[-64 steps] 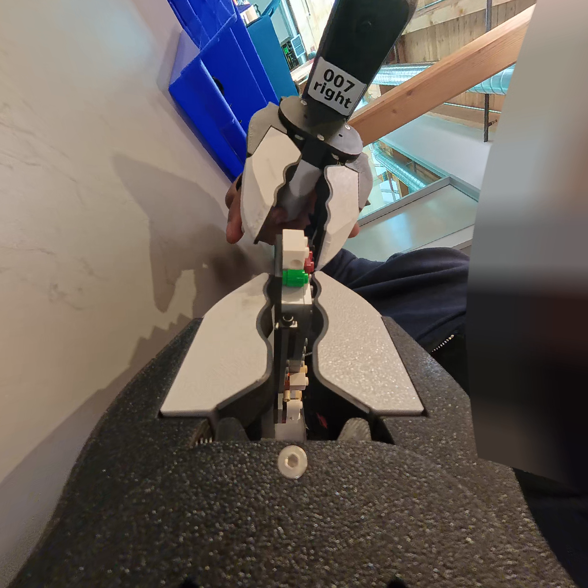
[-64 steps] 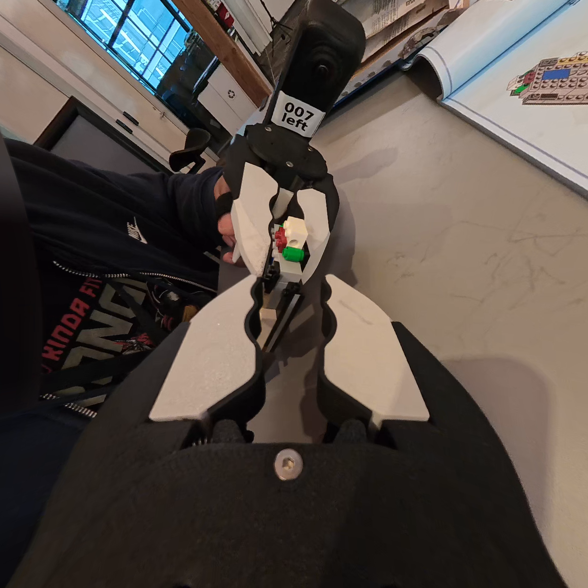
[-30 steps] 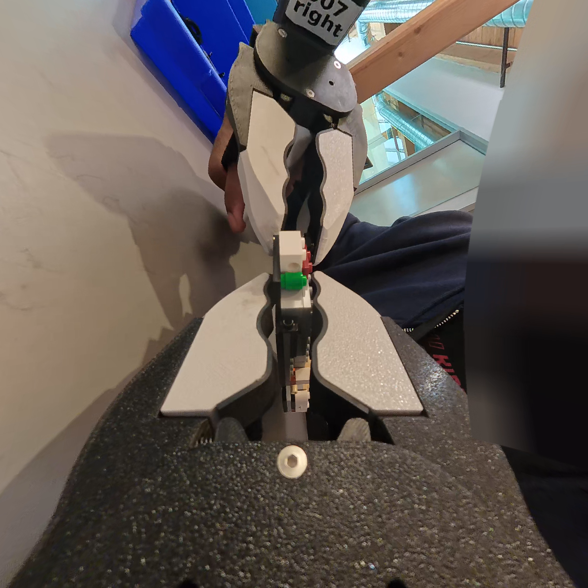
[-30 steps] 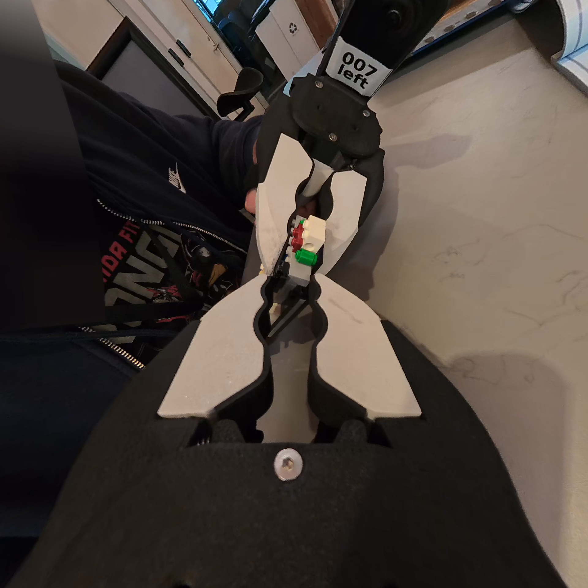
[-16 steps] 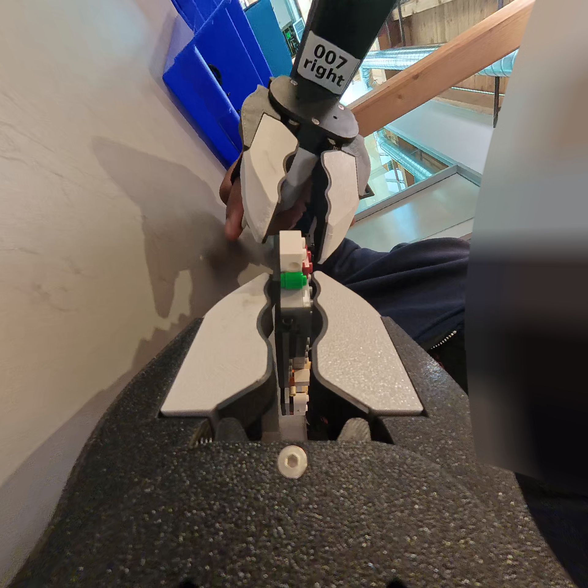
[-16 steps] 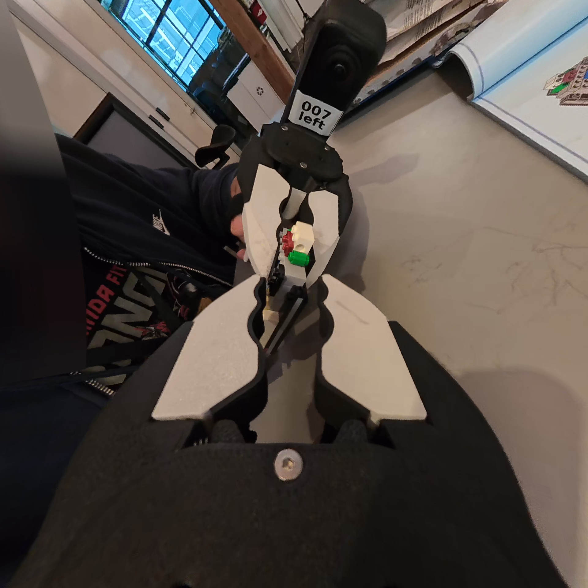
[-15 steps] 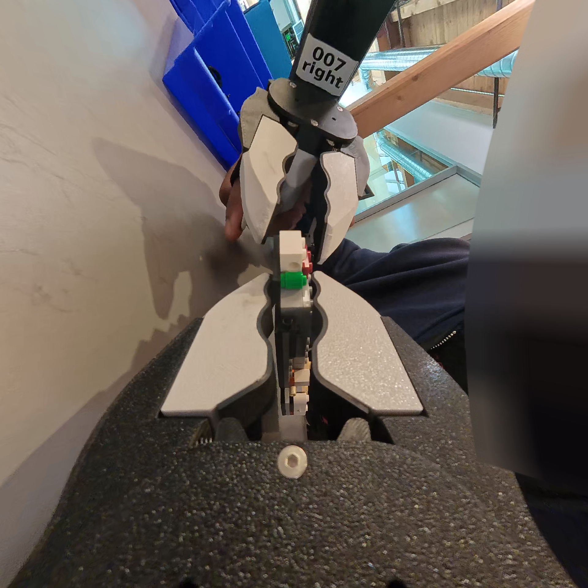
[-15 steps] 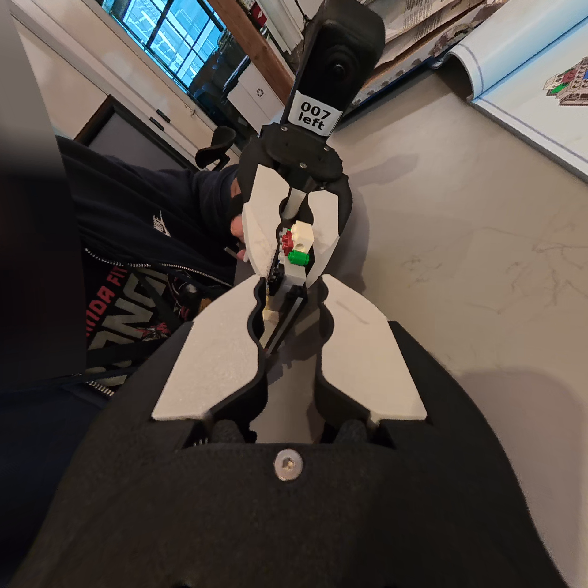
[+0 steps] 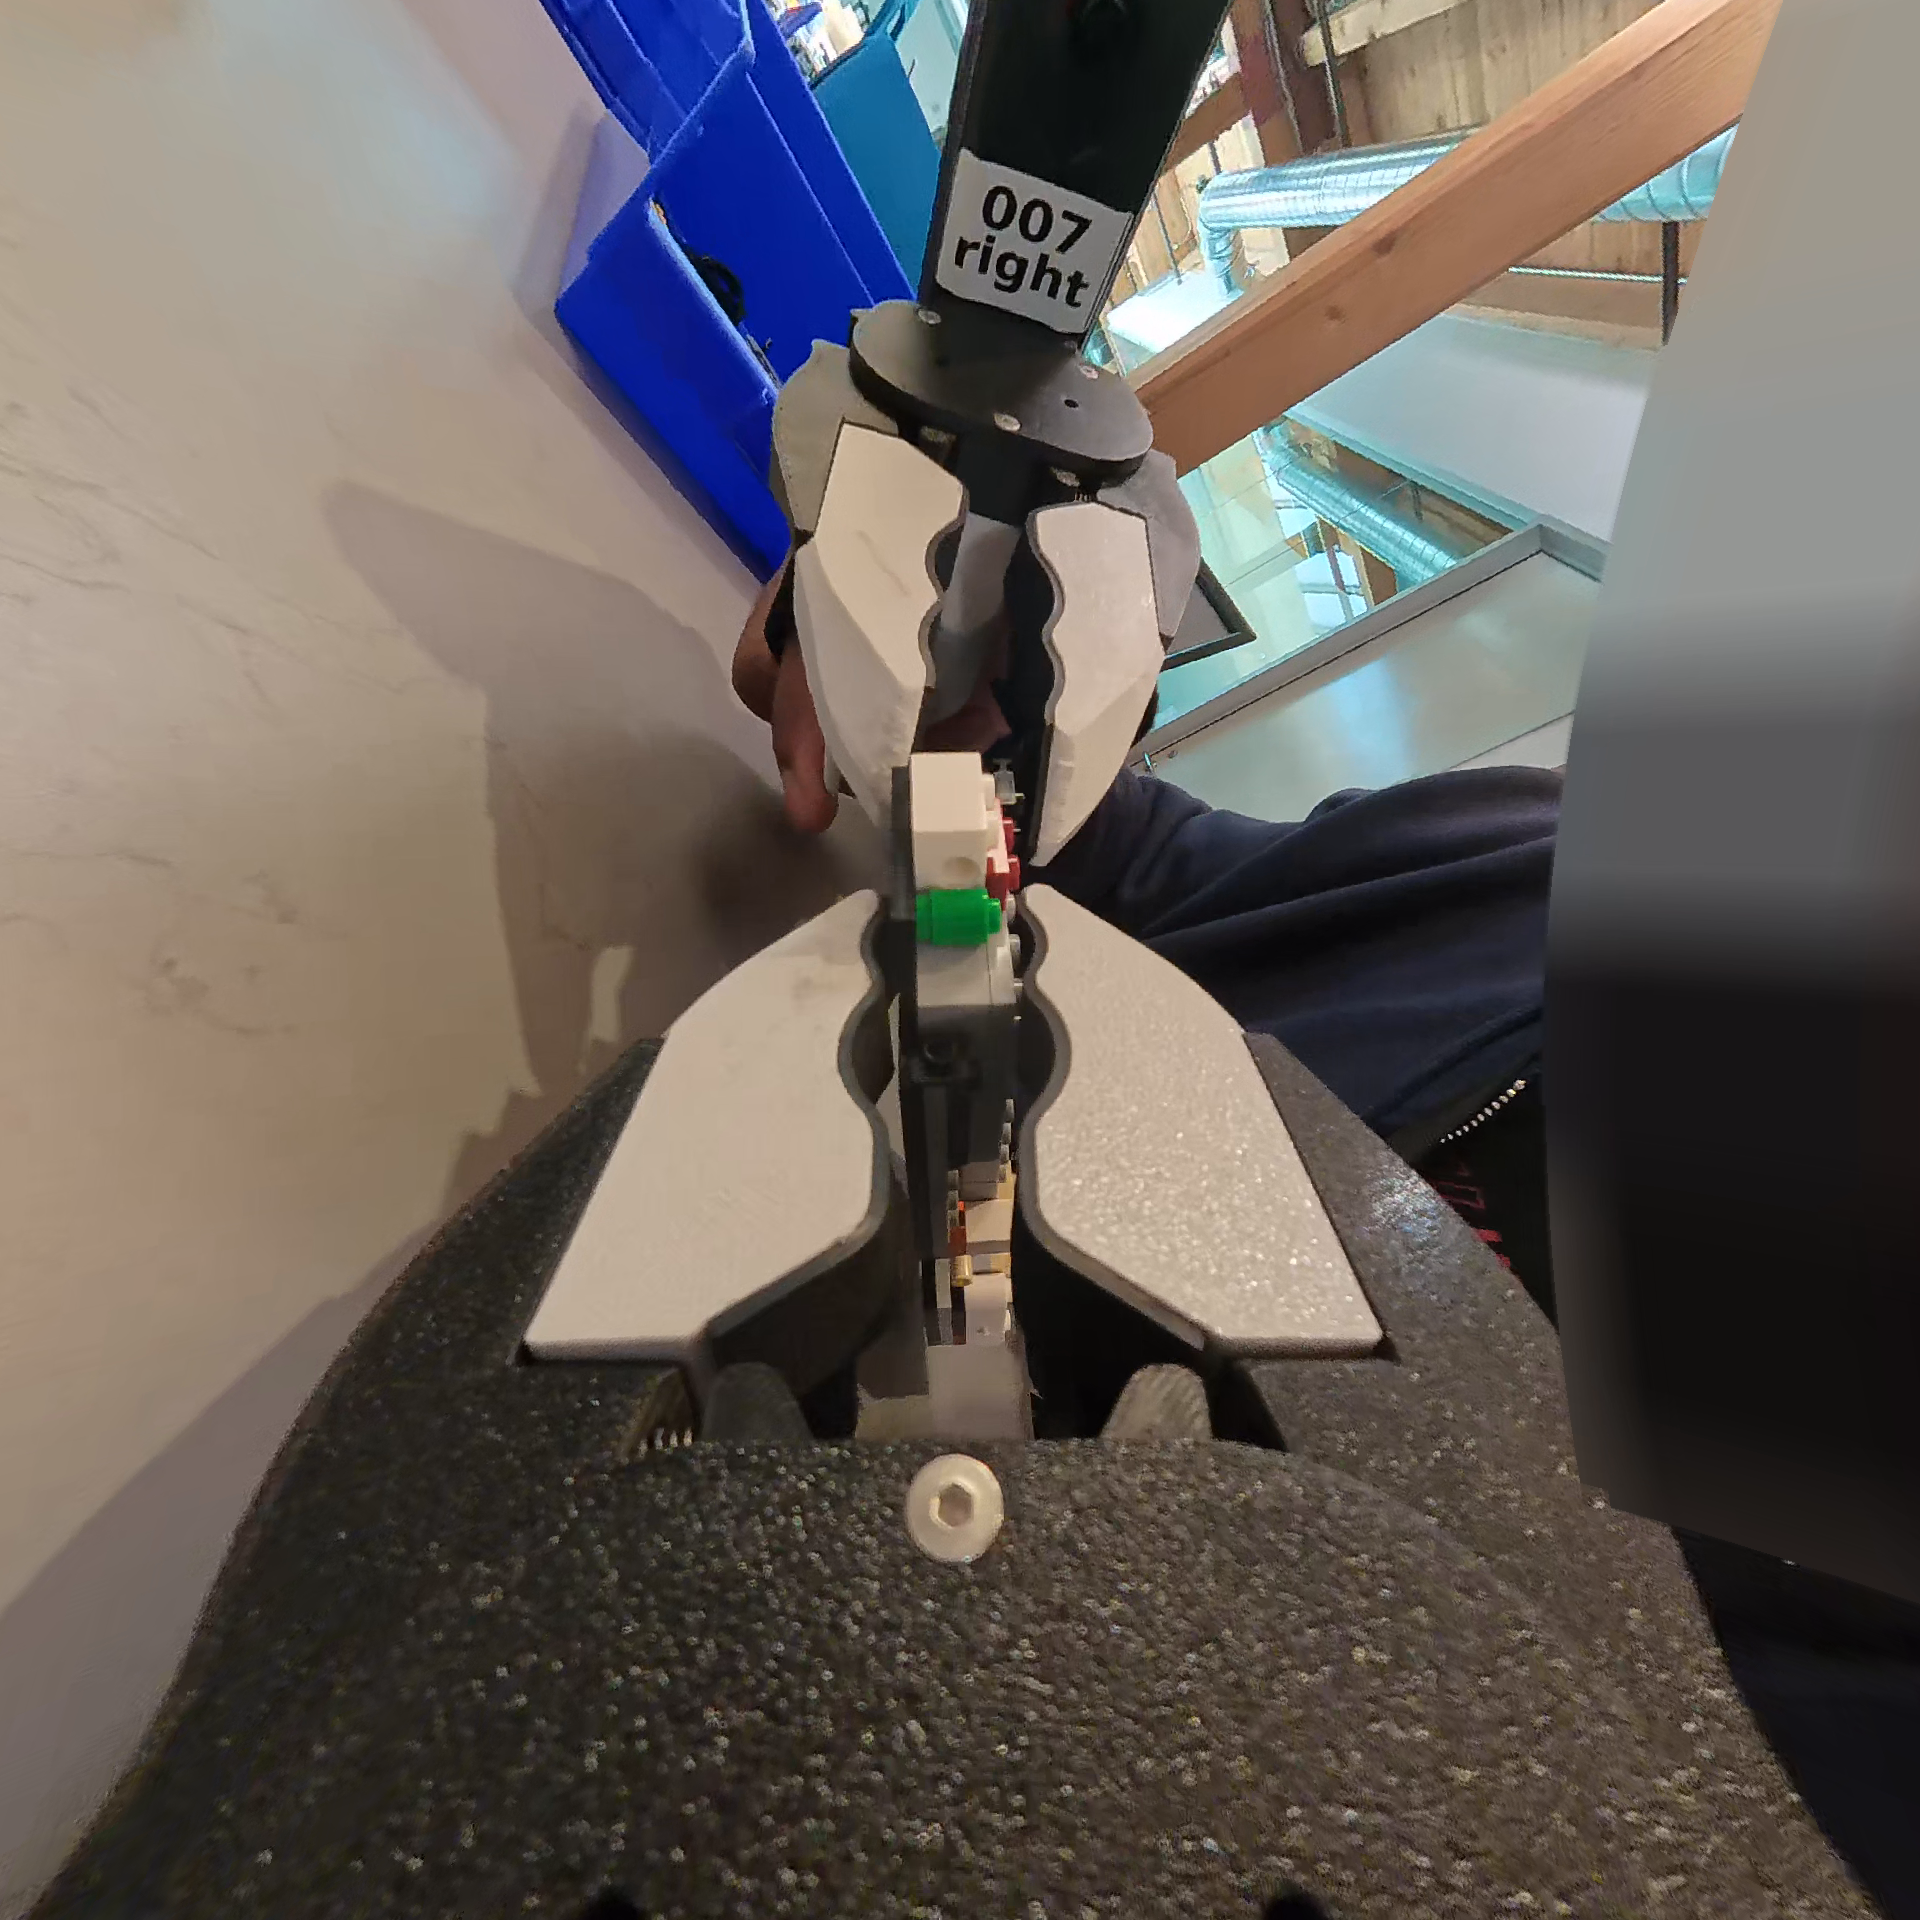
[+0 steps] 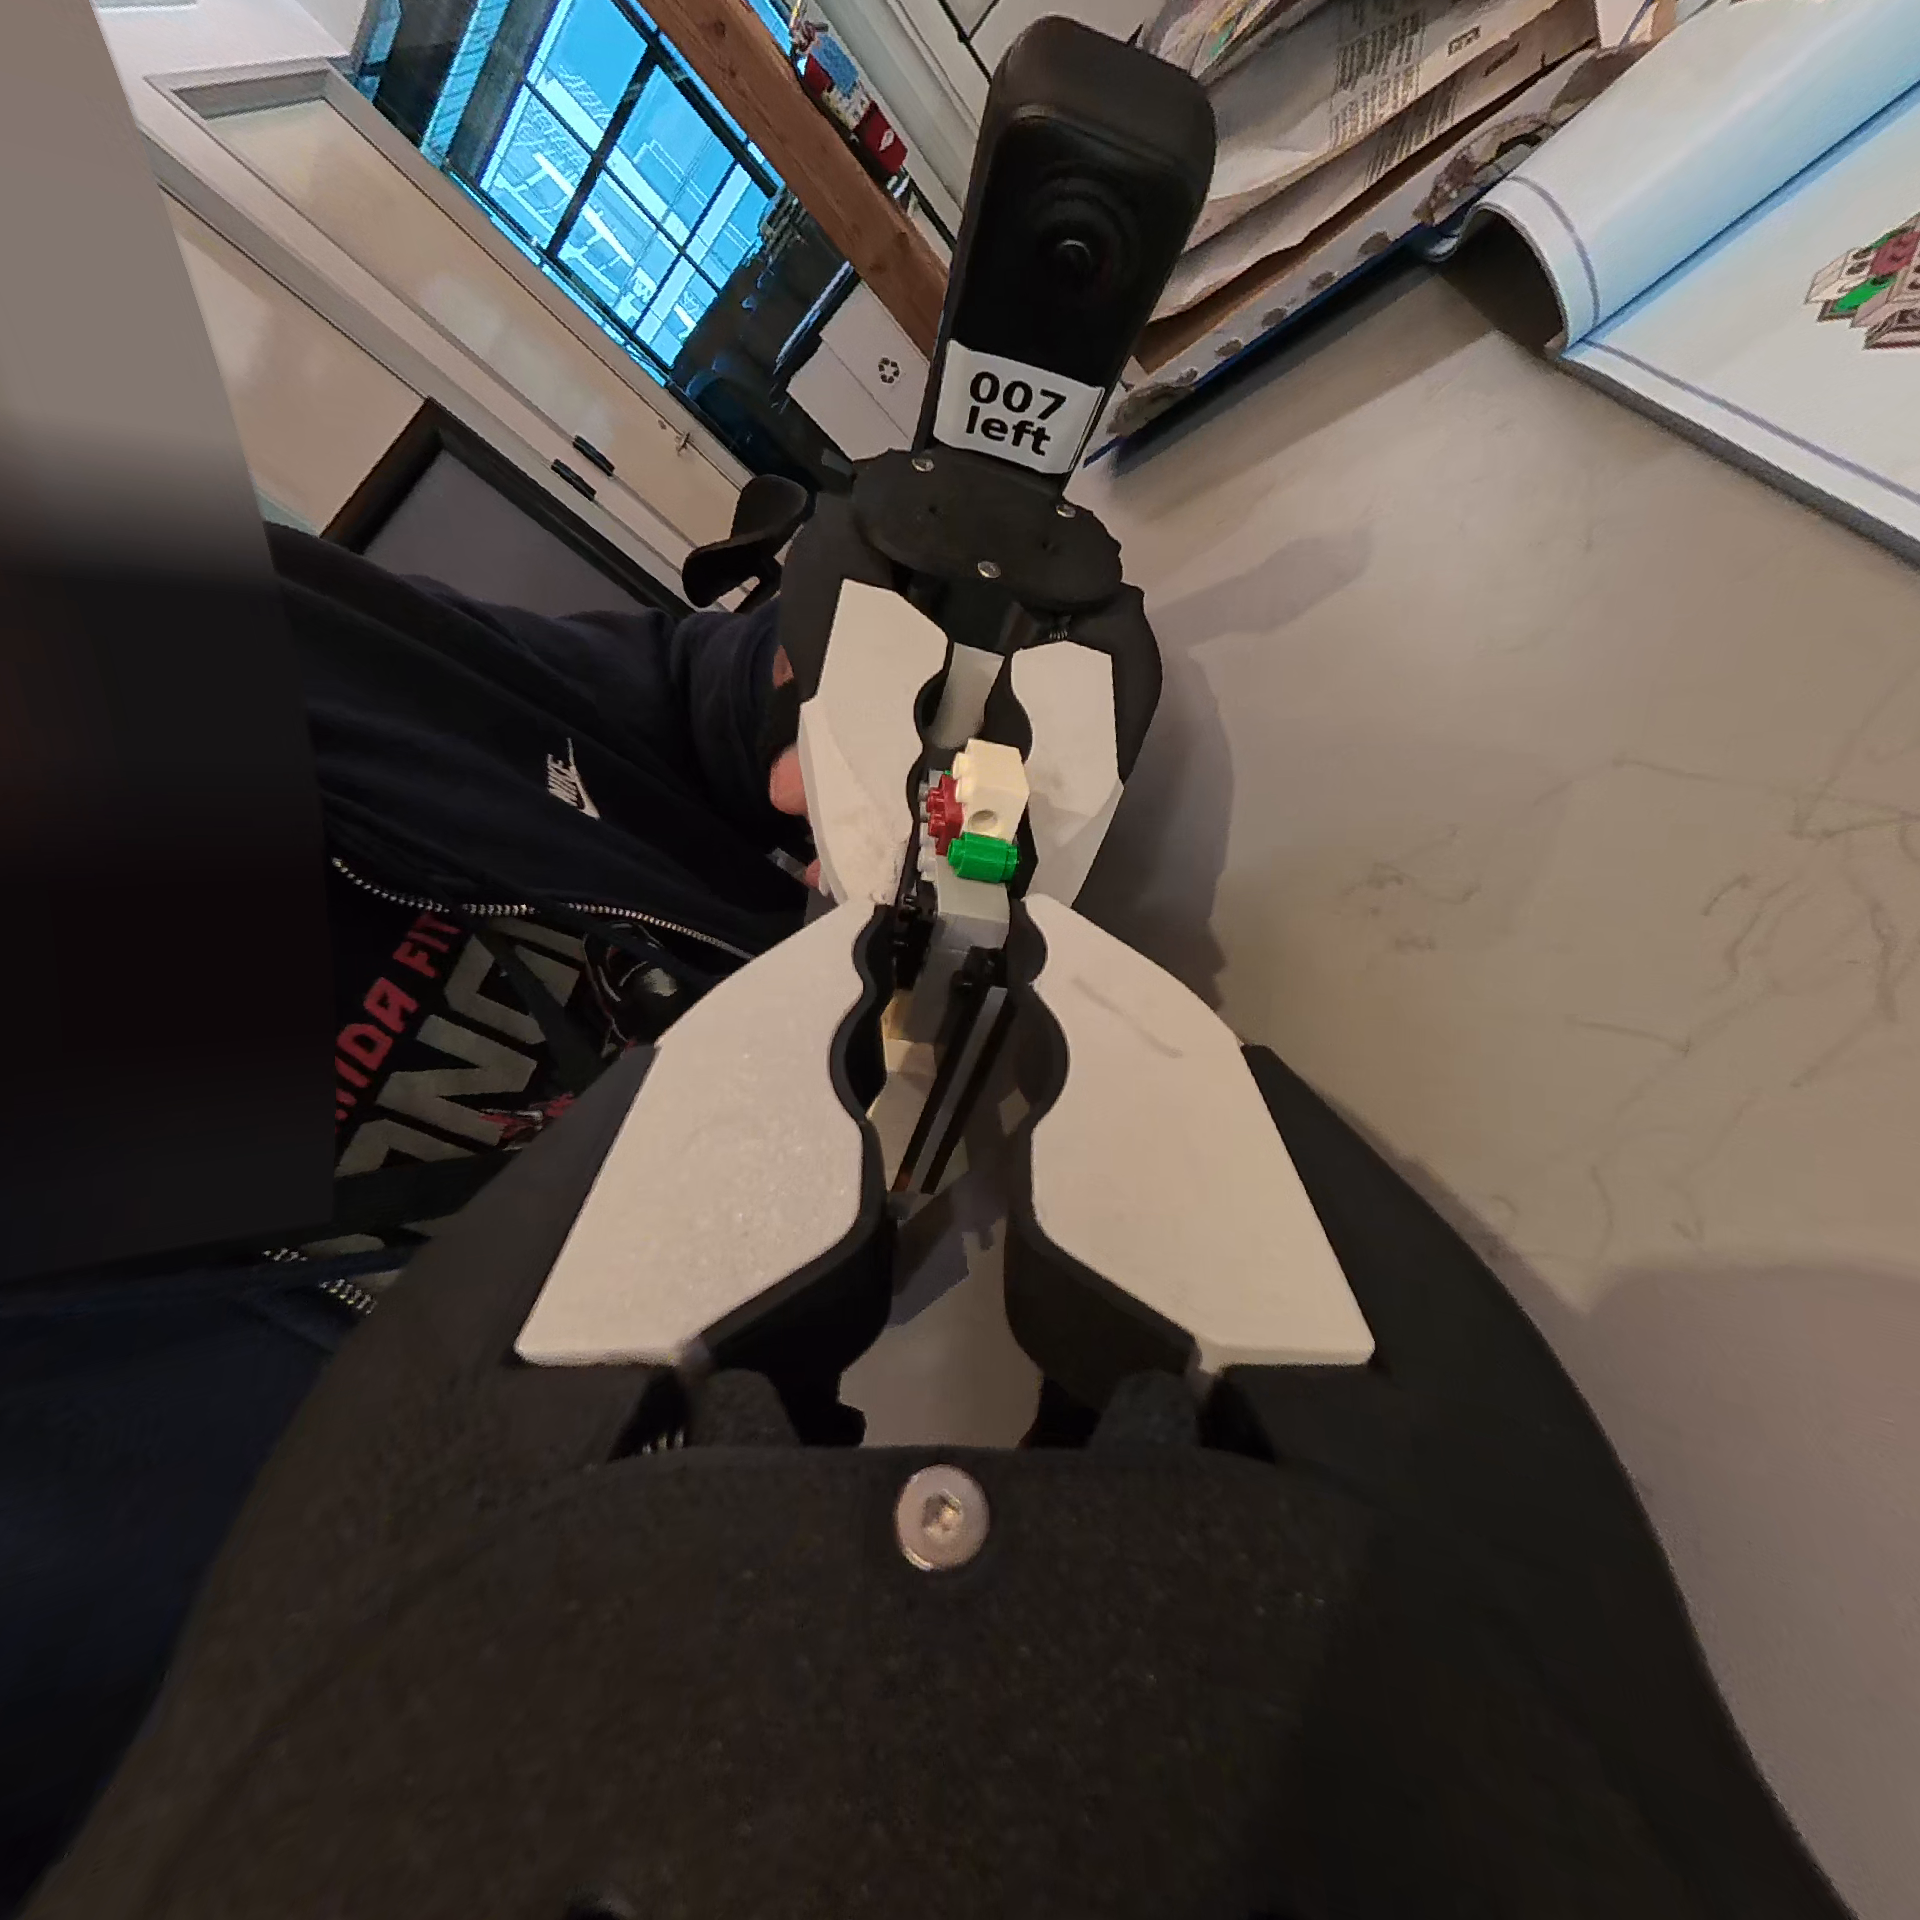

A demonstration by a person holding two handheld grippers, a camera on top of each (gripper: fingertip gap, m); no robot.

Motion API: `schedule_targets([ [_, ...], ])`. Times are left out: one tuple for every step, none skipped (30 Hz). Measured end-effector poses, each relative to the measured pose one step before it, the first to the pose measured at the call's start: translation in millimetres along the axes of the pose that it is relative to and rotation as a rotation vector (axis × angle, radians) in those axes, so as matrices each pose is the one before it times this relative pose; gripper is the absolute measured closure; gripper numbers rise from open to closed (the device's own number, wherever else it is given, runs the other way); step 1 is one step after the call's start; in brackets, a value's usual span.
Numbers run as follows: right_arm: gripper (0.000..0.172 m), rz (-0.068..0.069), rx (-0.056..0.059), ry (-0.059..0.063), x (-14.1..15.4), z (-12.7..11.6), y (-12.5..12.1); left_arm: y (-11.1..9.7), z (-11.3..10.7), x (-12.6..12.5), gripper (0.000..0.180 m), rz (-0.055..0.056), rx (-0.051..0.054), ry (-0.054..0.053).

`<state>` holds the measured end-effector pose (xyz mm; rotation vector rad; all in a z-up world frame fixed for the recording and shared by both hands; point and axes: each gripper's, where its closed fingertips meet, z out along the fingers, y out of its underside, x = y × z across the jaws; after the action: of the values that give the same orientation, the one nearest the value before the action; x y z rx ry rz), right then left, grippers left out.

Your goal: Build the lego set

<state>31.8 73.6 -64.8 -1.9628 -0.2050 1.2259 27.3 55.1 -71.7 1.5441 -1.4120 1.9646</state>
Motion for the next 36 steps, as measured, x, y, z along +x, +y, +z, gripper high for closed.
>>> schedule_targets([
  [0.15,-0.0035,0.0036,-0.0022,-0.47,-0.09,-0.65,-0.45,-0.09,0.64,0.161,0.0016,0.0027,0.0018],
  [0.15,-0.0035,0.0011,-0.0028,-0.42,0.04,-0.26,-0.12,-0.06,0.56,0.161,0.0028,0.0,0.0011],
  [0.151,-0.0018,-0.0015,-0.0002,-0.13,0.01,0.11,0.18,0.09,0.1,0.161,0.0027,-0.0004,-0.0011],
  [0.151,-0.005,-0.0015,0.0006,-0.21,0.0,0.08,0.14,0.0,0.15,0.161,0.0038,-0.0004,0.0002],
  [0.151,-0.005,-0.0002,0.0,-0.32,0.0,-0.19,-0.01,0.03,0.46,0.161,0.0035,0.0008,0.0014],
  [0.151,-0.0036,0.0007,-0.0015,-0.55,-0.02,-0.34,-0.19,0.05,0.56,0.161,0.0052,0.0004,0.0015],
  [0.151,-0.0013,-0.0019,-0.0015,-0.34,-0.15,0.2,0.21,0.11,0.31,0.161,0.0058,-0.002,-0.0016],
  [0.151,-0.0017,-0.0002,-0.0012,-0.34,-0.05,-0.09,0.04,0.22,0.24,0.161,0.0081,-0.0007,-0.0027],
  [0.151,0.0005,0.001,-0.0013,-0.26,-0.12,-0.02,-0.03,0.18,0.21,0.161,0.0066,-0.0001,-0.0028],
  [0.151,-0.0006,0.0009,-0.0002,-0.02,0.12,0.04,-0.03,-0.15,0.04,0.161,0.0039,-0.0004,-0.0026],
  [0.151,0.0012,-0.0005,0.0004,0.11,0.14,0.17,0.18,0.02,-0.24,0.161,0.0019,-0.001,-0.003],
  [0.151,0.0012,0.0015,0.0007,0.25,0.12,-0.14,-0.23,-0.16,-0.26,0.161,0.0013,0.0017,-0.002],
  [0.151,0.0026,0.0013,-0.0004,0.25,0.12,-0.07,-0.09,-0.15,-0.13,0.161,0.0,0.0009,-0.0002],
  [0.151,0.0025,0.0008,-0.0001,0.16,0.15,-0.05,-0.15,-0.1,-0.12,0.161,-0.0023,0.0009,0.0009],
  [0.151,0.0012,0.0,0.0012,0.36,0.07,-0.02,-0.2,-0.08,-0.37,0.161,-0.0016,0.0012,-0.0007],
  [0.151,0.0011,-0.0002,0.0014,0.29,0.08,0.1,-0.1,-0.04,-0.32,0.161,0.0007,0.0014,-0.0015],
  [0.151,0.0015,0.0008,0.0006,0.28,0.09,0.02,-0.13,-0.07,-0.32,0.161,0.0004,0.0011,-0.0004],
  [0.151,0.0029,0.0018,-0.0008,0.29,0.09,-0.09,-0.25,-0.09,-0.18,0.161,-0.0007,0.0012,0.0007],
  [0.151,0.0057,0.0023,-0.0005,0.51,0.06,-0.36,-0.36,-0.17,-0.35,0.161,-0.0013,0.0021,0.0009],
  [0.151,0.0059,0.0058,-0.0002,0.81,0.01,-0.86,-0.82,-0.18,-0.47,0.161,-0.0033,0.0053,0.0028],
  [0.151,0.0059,0.0133,-0.0005,1.29,-0.03,-1.77,-1.72,-0.52,-0.74,0.161,-0.0094,0.0108,0.0069],
  [0.151,0.0007,0.0162,0.0018,1.78,-0.21,-2.46,-2.52,-0.49,-1.16,0.161,-0.0171,0.0159,0.011],
  [0.15,-0.0025,0.016,0.0081,2.21,-0.14,-2.73,-2.98,-0.51,-1.17,0.161,-0.0211,0.0206,0.0155],
  [0.15,0.0002,0.0119,0.0171,2.6,-0.34,-2.77,-3.01,-0.8,-1.2,0.161,-0.0209,0.0215,0.0175],
  [0.147,-0.0074,0.007,0.0268,2.7,-1.05,-2.26,-3.39,-1.11,-0.81,0.161,-0.0181,0.0227,0.0166],
  [0.14,-0.0203,0.0009,0.0249,1.8,-2.03,-1.52,-4.51,-1.34,0.01,0.161,-0.0162,0.0258,0.0135],
  [0.134,-0.0211,0.0096,0.0239,1.83,-3.25,-3.2,-5.51,-1.55,0.94,0.161,-0.0036,0.0299,0.015],
  [0.13,-0.0084,0.0291,0.0174,1.4,-4.36,-6.14,-5.12,-1.26,-0.42,0.161,-0.0047,0.0254,0.0052],
  [0.13,-0.0037,0.0386,-0.0058,-1.8,-4.69,-7.71,-4.82,-0.91,-1.33,0.161,-0.0039,0.0235,0.0019],
  [0.13,-0.0024,0.037,-0.0004,-1.26,-4.17,-7.73,-4.29,-0.54,-0.71,0.161,-0.0024,0.0227,0.0077],
  [0.129,-0.0132,0.0362,0.0068,-0.62,-3.6,-7.4,-3.63,-0.31,1.24,0.161,-0.0052,0.0193,0.0216],
  [0.13,-0.0211,0.0306,0.0088,-0.41,-3.04,-5.88,-3.65,-0.16,2.89,0.161,-0.0023,0.0203,0.0316],
  [0.13,-0.0183,0.015,0.0166,1.52,-2.22,-3.02,-3.79,-0.08,2.65,0.161,-0.0013,0.0222,0.0285],
  [0.13,-0.0117,0.0112,0.0118,1.65,-1.46,-1.81,-3.0,-0.06,1.72,0.161,0.0044,0.0169,0.0209],
  [0.13,0.0002,0.0074,-0.0035,0.41,-0.78,-0.69,-2.39,-0.24,1.5,0.161,0.0043,0.012,0.0187],
  [0.13,0.0115,0.0085,-0.0088,0.46,-0.5,-0.6,-2.59,-0.3,1.93,0.161,0.0039,0.0136,0.022],
])
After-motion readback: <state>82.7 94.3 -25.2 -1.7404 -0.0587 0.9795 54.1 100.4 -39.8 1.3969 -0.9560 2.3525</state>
